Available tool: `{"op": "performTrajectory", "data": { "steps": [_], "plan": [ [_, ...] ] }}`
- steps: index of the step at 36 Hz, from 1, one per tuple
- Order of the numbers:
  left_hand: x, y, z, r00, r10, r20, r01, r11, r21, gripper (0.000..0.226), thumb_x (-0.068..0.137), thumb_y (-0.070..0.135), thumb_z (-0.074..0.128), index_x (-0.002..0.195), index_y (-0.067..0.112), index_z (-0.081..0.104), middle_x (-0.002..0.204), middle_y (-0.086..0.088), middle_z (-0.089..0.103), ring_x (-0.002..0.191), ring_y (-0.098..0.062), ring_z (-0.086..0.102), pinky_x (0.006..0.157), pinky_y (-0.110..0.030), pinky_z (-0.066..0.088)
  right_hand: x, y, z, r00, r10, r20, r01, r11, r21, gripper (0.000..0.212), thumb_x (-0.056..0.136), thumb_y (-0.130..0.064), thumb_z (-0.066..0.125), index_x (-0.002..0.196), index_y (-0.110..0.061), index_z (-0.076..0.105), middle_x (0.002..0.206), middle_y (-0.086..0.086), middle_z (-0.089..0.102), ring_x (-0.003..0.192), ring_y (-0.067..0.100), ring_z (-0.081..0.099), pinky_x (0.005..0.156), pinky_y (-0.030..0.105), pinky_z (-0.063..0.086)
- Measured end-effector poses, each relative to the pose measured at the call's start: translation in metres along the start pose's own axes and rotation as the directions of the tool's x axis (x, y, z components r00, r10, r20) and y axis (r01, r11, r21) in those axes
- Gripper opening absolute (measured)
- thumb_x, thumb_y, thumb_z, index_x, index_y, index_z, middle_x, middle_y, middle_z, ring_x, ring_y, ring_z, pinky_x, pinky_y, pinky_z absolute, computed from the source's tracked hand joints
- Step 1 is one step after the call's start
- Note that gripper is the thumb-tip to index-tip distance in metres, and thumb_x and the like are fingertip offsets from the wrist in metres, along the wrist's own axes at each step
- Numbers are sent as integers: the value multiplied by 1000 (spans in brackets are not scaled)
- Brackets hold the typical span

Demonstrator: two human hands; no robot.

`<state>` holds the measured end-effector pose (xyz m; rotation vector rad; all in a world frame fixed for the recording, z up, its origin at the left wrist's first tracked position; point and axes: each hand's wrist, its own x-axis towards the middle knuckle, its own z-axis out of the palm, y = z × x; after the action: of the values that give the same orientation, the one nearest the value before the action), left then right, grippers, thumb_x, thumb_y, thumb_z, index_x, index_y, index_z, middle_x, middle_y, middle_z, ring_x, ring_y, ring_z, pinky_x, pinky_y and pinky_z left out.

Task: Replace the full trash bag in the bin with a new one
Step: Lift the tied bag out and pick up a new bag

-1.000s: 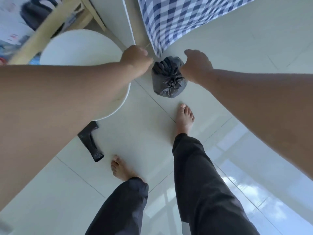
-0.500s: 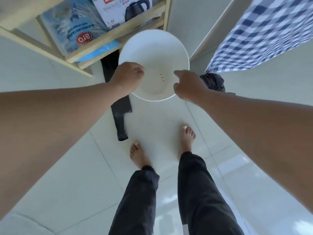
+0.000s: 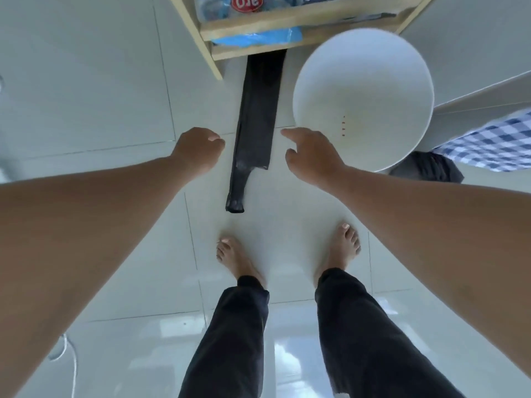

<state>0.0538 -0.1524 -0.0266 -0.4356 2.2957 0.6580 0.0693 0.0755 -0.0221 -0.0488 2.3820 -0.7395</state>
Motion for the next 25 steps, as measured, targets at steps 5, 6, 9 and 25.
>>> {"op": "performTrajectory", "data": {
  "steps": [5, 6, 9, 25],
  "plan": [
    [44, -35, 40, 999, -37, 39, 39, 998, -49, 29, 93, 20, 44, 97, 5, 69, 103, -7, 66, 94, -22, 56, 79, -28, 42, 37, 11, 50, 999, 37, 39, -37, 999, 3, 54, 92, -9, 43, 146, -15, 43, 152, 3, 43, 142, 21, 36, 115, 33, 27],
    [54, -40, 49, 998, -44, 48, 46, 997, -56, 30, 93, 19, 43, 97, 5, 69, 103, -6, 67, 91, -22, 56, 76, -26, 42, 45, 15, 60, 996, 73, 49, -74, 997, 14, 55, 92, -10, 43, 147, -16, 41, 153, 1, 41, 142, 20, 34, 115, 32, 27],
    [88, -57, 81, 996, -55, 72, 60, 996, -61, 19, 94, 16, 43, 92, 16, 62, 98, -2, 57, 88, -21, 50, 70, -25, 38, 70, 31, 91, 982, 166, 85, -170, 984, 46, 57, 92, -11, 44, 148, -16, 38, 154, 2, 39, 141, 22, 36, 114, 35, 33],
    [164, -76, 186, 954, -284, 94, 286, 771, -569, 20, 90, 16, 67, 109, 10, 73, 98, -7, 71, 80, -18, 64, 69, -23, 55, 151, 61, 174, 715, 621, 322, -613, 335, 715, 11, 95, -11, 55, 105, -7, 57, 80, 2, 49, 75, 18, 52, 100, 41, 51]
  ]
}}
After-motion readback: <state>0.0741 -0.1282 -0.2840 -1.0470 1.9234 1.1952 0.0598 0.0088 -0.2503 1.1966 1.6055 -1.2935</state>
